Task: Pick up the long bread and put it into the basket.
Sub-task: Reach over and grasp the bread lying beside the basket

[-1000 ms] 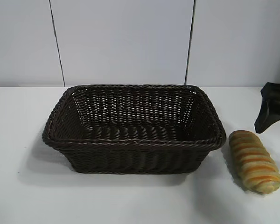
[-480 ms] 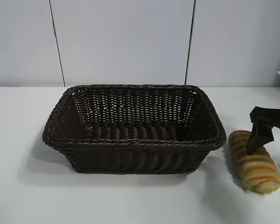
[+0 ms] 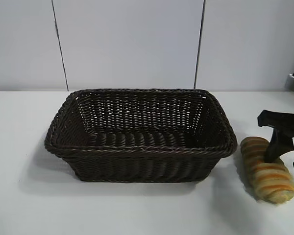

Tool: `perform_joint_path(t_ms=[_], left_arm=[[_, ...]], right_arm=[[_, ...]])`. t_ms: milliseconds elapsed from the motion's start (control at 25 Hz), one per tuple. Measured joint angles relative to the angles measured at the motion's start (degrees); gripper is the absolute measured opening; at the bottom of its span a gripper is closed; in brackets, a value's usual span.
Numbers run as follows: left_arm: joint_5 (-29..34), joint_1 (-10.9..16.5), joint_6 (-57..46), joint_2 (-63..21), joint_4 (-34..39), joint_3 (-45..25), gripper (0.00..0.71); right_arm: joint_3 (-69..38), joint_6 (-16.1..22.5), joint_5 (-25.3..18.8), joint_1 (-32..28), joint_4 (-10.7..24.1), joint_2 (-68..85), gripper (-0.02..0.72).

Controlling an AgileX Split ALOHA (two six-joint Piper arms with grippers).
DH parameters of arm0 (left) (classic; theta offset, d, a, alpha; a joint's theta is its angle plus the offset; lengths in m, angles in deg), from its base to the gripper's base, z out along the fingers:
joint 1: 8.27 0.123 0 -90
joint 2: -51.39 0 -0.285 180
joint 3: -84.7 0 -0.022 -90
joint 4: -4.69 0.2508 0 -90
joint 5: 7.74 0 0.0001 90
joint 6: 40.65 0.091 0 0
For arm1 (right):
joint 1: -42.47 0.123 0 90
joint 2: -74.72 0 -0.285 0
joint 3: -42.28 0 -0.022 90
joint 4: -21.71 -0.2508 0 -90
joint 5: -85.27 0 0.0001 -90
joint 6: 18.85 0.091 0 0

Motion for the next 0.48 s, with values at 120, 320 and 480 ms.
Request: perform_joint_path(t_ms=[120,320,480], left_arm=[[0.0,0.0,0.0,0.0,0.0,0.0,0.687],[0.0,0.0,0.0,0.0,0.0,0.0,0.687],[0.0,0.0,0.0,0.0,0.0,0.0,0.687]], right_arm=[[0.0,1.4,0.1,0.3,0.3,0.1,0.095],[0.0,2.3,-0.1,0.3,1.7,0.6,0.095],[2.0,6.1,-3.8,0.3,6.2,1.3,0.094]])
